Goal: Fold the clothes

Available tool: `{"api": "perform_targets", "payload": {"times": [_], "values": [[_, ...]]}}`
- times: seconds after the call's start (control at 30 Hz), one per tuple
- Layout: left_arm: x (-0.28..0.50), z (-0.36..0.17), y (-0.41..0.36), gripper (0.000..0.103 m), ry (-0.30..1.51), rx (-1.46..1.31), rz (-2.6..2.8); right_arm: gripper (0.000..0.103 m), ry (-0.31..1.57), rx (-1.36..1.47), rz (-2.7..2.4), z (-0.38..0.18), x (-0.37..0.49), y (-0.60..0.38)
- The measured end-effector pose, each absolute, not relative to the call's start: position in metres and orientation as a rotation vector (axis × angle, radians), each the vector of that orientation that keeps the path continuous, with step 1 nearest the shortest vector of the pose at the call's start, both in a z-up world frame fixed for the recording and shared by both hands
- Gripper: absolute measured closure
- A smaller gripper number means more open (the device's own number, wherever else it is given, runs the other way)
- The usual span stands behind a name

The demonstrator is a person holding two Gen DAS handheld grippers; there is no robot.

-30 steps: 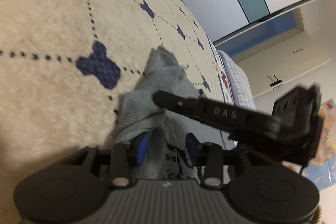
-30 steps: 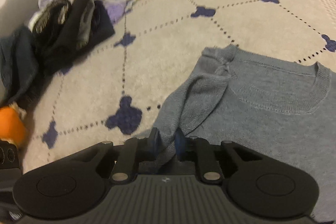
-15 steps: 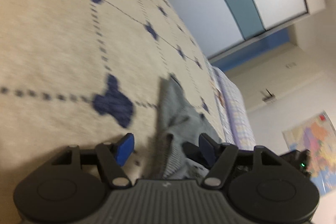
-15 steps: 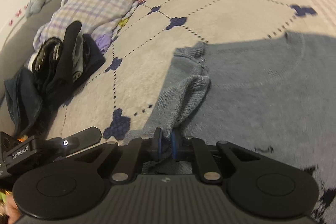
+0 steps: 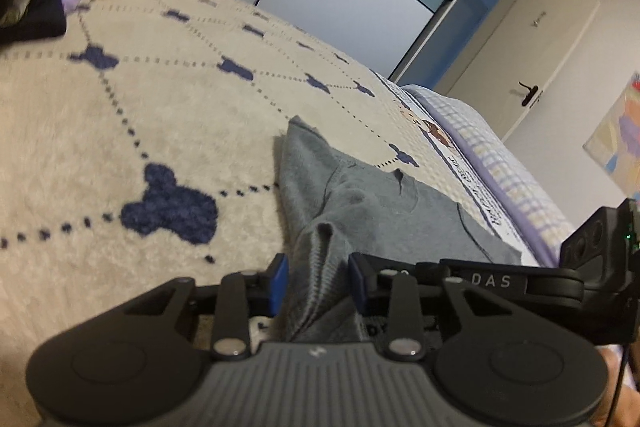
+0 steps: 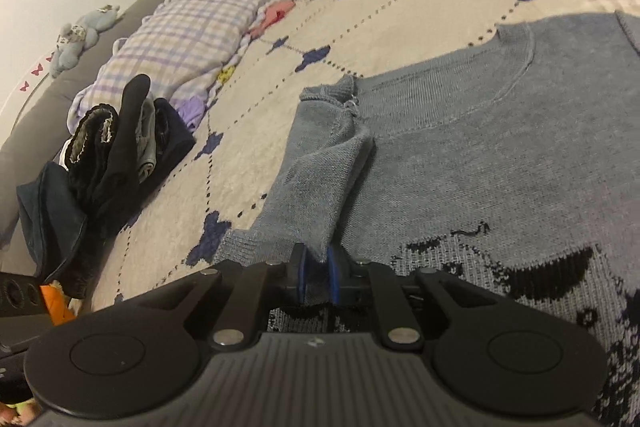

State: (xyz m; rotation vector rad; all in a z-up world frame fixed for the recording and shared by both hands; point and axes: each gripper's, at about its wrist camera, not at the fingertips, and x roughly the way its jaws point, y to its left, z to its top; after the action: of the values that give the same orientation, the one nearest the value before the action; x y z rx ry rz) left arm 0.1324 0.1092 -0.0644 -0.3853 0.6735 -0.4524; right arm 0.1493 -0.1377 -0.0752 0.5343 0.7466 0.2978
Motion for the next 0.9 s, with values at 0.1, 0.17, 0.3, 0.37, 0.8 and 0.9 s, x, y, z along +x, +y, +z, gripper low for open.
{"api": "perform_targets", "payload": {"times": [0.1, 0.17, 0.3, 0.37, 0.8, 0.9], "values": [[0.129, -0.062, 0.106, 0.078, 0.658, -0.353, -0.45, 0.088, 0.708, 0.513, 0.277, -0.072, 0.142, -0.136], [0.128, -0.061, 0.105, 0.081, 0.65, -0.345, -0.451, 0.088, 0.691, 0.494, 0.262, -0.07, 0.138, -0.135], [0.123, -0.059, 0.103, 0.086, 0.63, -0.324, -0.433, 0.088, 0.664, 0.485, 0.238, -0.07, 0.132, -0.14], [0.12, -0.057, 0.101, 0.088, 0.614, -0.297, -0.41, 0.088, 0.656, 0.494, 0.223, -0.073, 0.129, -0.145], [0.114, -0.037, 0.119, 0.092, 0.523, -0.154, -0.258, 0.087, 0.649, 0.491, 0.199, -0.078, 0.125, -0.143], [0.12, -0.037, 0.137, 0.092, 0.516, -0.161, -0.208, 0.087, 0.651, 0.486, 0.199, -0.077, 0.126, -0.141]]}}
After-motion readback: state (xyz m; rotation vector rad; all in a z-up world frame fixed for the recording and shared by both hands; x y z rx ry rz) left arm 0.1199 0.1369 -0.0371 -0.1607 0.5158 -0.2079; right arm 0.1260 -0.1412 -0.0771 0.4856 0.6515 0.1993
